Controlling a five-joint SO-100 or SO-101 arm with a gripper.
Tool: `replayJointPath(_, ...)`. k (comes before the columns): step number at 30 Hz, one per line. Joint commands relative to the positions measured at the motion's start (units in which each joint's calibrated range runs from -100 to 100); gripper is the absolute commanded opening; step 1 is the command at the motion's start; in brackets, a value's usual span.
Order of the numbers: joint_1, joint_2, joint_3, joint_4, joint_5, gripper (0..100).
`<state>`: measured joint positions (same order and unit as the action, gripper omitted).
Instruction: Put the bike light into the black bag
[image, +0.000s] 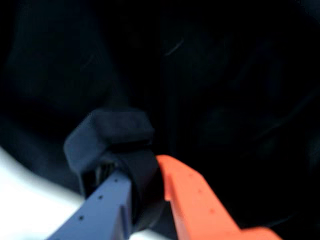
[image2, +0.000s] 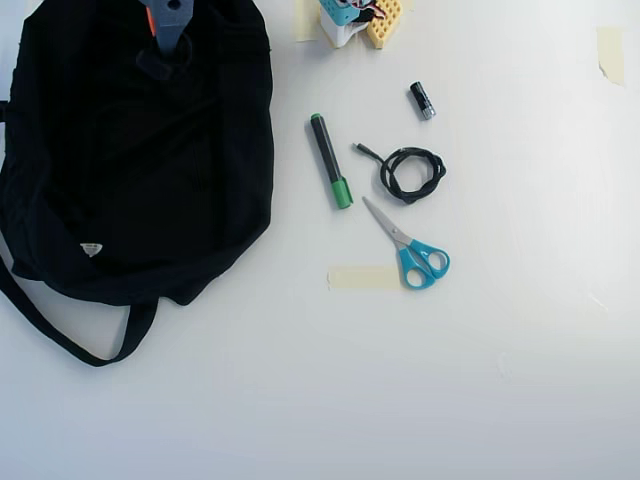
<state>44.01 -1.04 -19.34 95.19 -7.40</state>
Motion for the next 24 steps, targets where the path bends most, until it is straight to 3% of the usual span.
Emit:
replayJointPath(1, 6.0, 0.0, 2.4, -9.9, 0.1, 2)
replayJointPath(3, 8.0, 3.4, 10.7, -20.8, 0.1, 2)
replayJointPath(7, 10.1, 10.3, 21.7, -32.8, 1.0, 2)
replayJointPath(9, 9.8, 10.9, 21.9, -32.2, 0.5, 3)
replayJointPath(13, 7.9, 6.1, 20.6, -24.4, -1.4, 25)
replayJointPath(15, 6.3, -1.5, 20.6, -20.4, -2.0, 31)
replayJointPath(18, -2.0, -16.6, 20.6, -15.2, -2.2, 31)
replayJointPath(22, -24.9, -36.5, 21.4, -14.1, -5.1, 31)
replayJointPath(24, -36.2, -37.6, 21.5, -14.1, -7.2, 18)
